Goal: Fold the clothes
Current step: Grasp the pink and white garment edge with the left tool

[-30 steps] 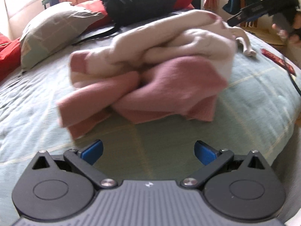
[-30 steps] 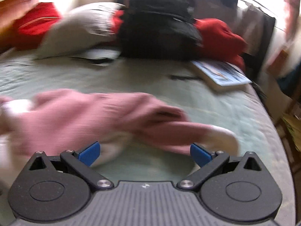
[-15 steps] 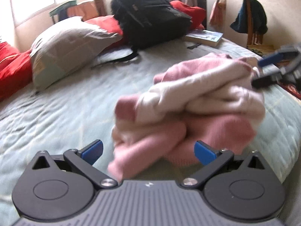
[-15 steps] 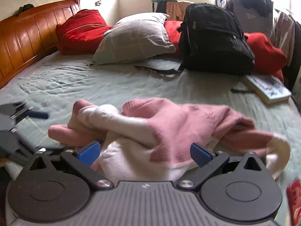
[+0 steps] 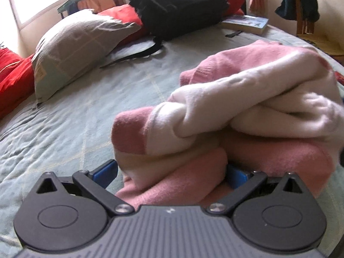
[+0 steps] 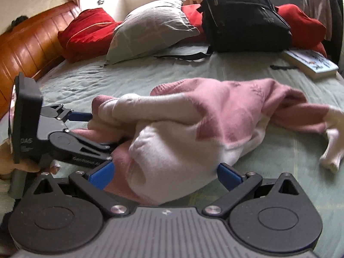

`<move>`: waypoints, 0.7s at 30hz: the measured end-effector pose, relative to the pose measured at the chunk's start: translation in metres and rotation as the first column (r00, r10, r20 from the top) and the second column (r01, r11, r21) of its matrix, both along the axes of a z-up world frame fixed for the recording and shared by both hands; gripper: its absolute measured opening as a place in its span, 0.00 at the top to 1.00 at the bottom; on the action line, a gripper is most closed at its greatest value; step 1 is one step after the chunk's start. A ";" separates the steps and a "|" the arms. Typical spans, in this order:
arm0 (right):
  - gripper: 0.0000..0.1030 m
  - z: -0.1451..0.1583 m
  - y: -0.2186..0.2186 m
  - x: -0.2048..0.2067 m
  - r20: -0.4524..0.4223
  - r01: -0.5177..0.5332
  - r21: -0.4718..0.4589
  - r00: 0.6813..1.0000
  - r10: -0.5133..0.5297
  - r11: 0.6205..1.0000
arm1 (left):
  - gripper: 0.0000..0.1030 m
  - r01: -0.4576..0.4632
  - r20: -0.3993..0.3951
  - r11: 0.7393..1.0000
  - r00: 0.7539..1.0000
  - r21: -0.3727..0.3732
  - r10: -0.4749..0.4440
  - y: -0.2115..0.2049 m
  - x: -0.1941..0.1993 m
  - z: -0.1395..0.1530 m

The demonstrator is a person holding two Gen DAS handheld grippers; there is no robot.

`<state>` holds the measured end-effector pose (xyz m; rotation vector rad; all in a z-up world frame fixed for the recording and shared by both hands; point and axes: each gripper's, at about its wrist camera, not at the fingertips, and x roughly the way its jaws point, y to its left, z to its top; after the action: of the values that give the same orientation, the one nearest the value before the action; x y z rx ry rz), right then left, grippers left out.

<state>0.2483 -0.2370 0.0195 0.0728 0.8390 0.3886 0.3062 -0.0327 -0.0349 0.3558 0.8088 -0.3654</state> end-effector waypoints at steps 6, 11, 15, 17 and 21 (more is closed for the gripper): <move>0.00 -0.013 -0.004 -0.021 -0.038 0.042 0.050 0.998 -0.040 0.998 | 0.00 -0.032 0.033 0.996 0.999 0.080 0.029 0.005 0.001 0.000; 0.00 -0.021 -0.010 -0.033 -0.050 0.104 0.035 0.993 -0.103 0.994 | 0.00 -0.107 0.076 0.988 0.992 0.115 0.099 0.014 0.005 0.000; 0.00 -0.022 -0.014 -0.037 -0.055 0.110 0.038 0.993 -0.108 0.993 | 0.00 -0.153 0.127 0.973 0.983 0.171 0.133 0.023 0.011 -0.002; 0.00 -0.021 -0.019 -0.039 -0.050 0.115 0.047 0.992 -0.112 0.992 | 0.00 -0.208 0.158 0.954 0.972 0.216 0.176 0.033 0.019 -0.004; 0.00 -0.024 -0.027 -0.039 -0.056 0.132 0.073 0.990 -0.128 0.989 | 0.01 -0.315 0.119 0.937 0.947 0.152 0.299 0.066 0.034 -0.001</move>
<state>0.2093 -0.2642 -0.0049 0.2081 0.8647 0.2971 0.3403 0.0337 -0.0358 0.3945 0.7899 0.0143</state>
